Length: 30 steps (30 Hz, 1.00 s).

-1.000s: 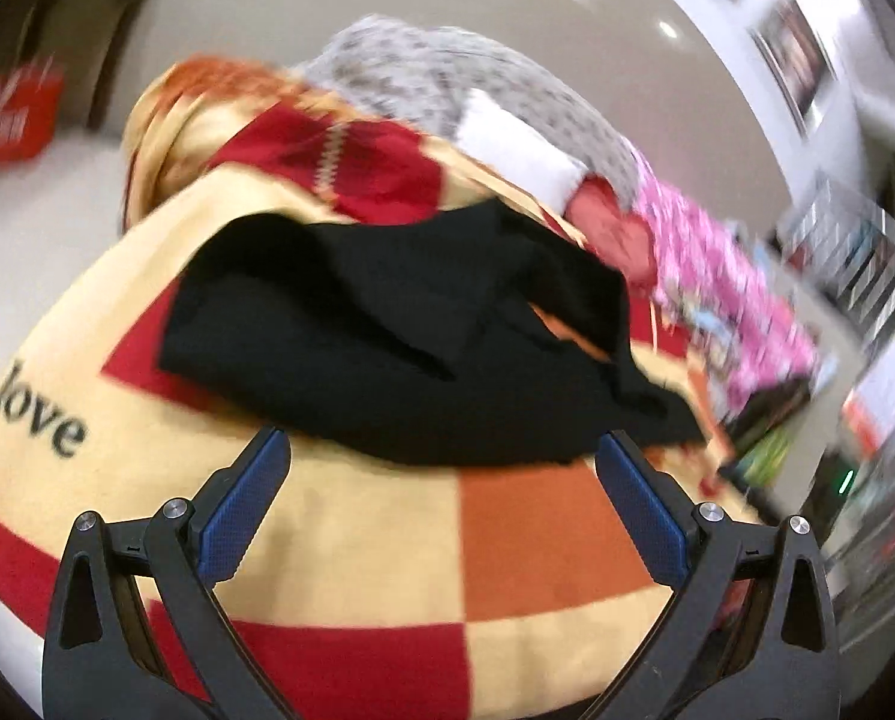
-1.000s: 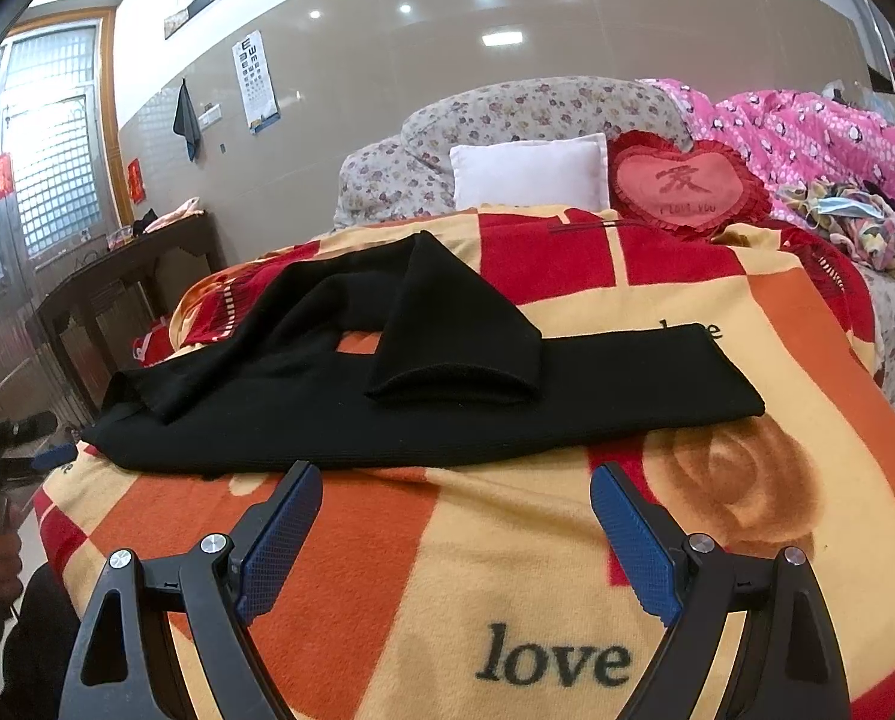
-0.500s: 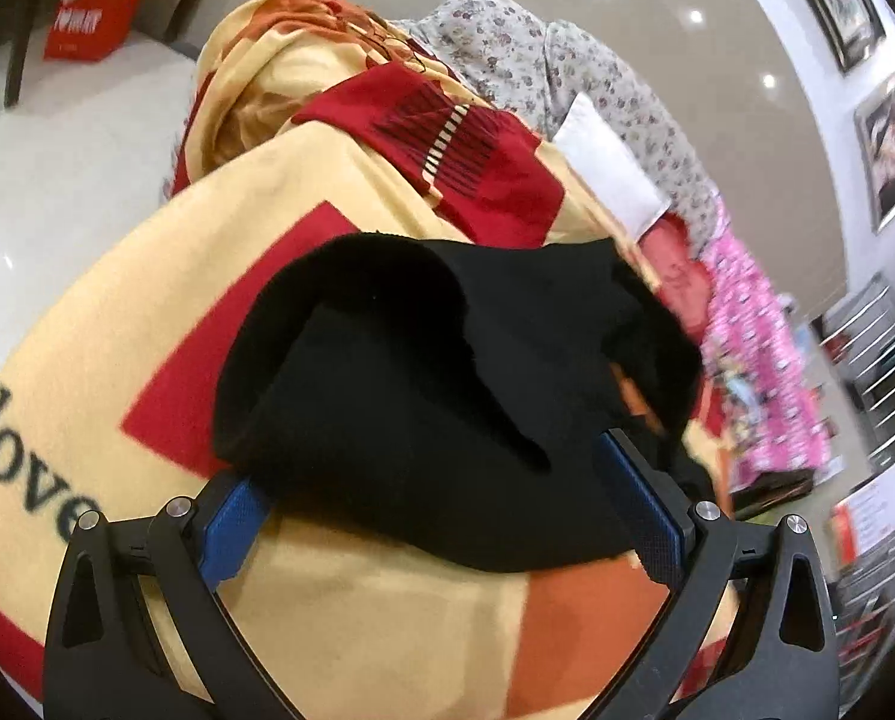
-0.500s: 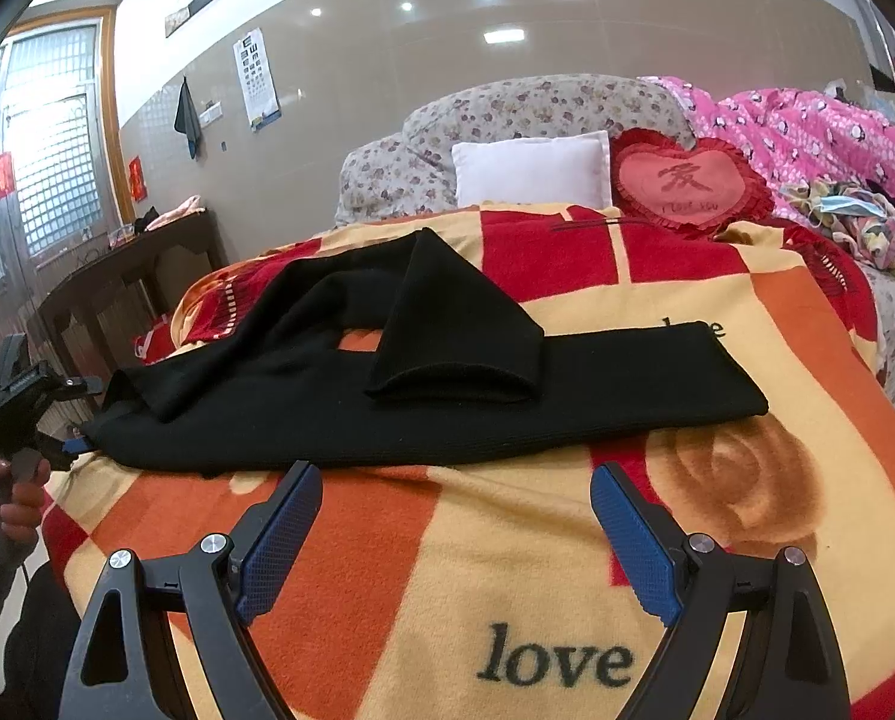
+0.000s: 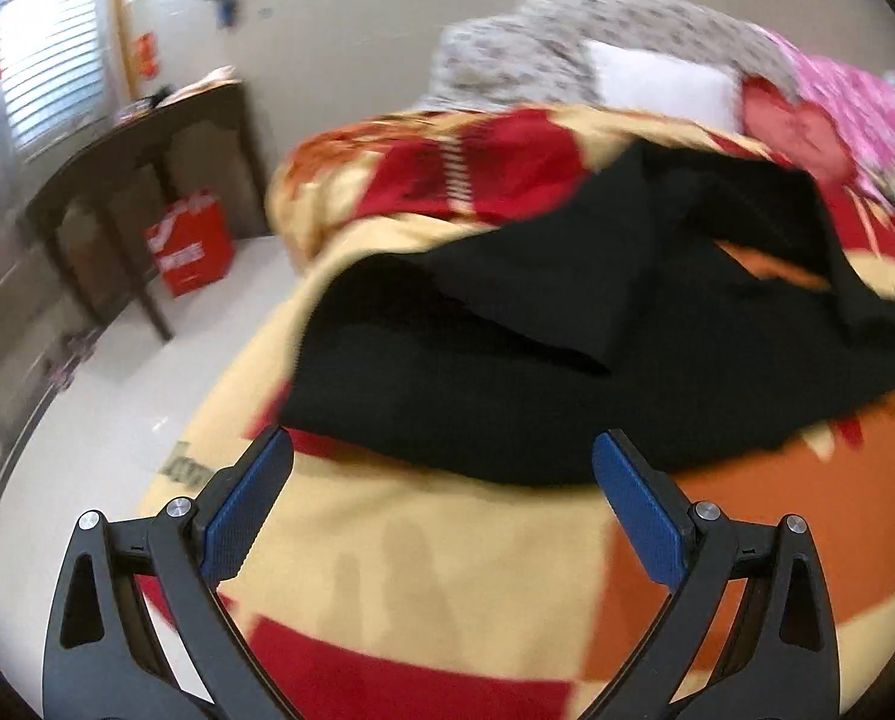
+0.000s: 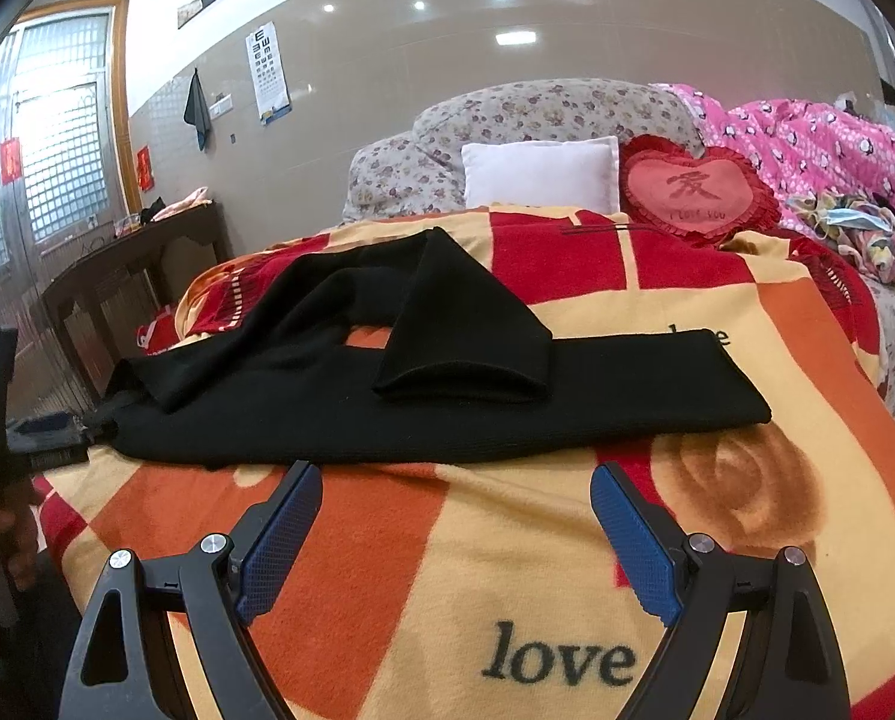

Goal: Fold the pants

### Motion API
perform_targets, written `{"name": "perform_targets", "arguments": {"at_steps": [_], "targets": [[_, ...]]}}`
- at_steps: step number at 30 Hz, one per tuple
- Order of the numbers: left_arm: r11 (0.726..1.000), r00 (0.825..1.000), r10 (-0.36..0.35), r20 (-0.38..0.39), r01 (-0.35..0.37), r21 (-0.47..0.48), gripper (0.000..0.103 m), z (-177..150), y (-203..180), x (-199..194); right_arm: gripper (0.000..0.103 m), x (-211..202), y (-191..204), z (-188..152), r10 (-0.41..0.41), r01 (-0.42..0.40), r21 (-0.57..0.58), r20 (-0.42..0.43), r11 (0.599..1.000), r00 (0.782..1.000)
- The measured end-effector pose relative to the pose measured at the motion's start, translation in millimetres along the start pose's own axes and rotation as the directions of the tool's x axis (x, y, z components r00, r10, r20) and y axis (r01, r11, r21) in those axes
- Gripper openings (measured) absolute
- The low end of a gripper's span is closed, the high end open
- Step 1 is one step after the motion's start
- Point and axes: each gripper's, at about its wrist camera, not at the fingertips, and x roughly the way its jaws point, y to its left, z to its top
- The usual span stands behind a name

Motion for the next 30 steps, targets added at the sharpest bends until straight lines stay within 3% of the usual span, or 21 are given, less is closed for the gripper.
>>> {"name": "perform_targets", "arguments": {"at_steps": [5, 10, 30], "targets": [[0.996, 0.998, -0.049, -0.034, 0.052, 0.068, 0.101, -13, -20, 3, 0.090, -1, 0, -1, -0.002, 0.002, 0.002, 0.000, 1.000, 1.000], [0.996, 0.996, -0.073, -0.047, 0.076, 0.054, 0.101, -11, -18, 5, 0.090, -1, 0, -1, -0.001, 0.001, 0.003, 0.000, 1.000, 1.000], [0.995, 0.995, -0.084, -0.062, 0.087, 0.050, 0.101, -6, -27, 11, 0.090, -1, -4, -2, -0.008, 0.008, 0.007, -0.005, 1.000, 1.000]]}}
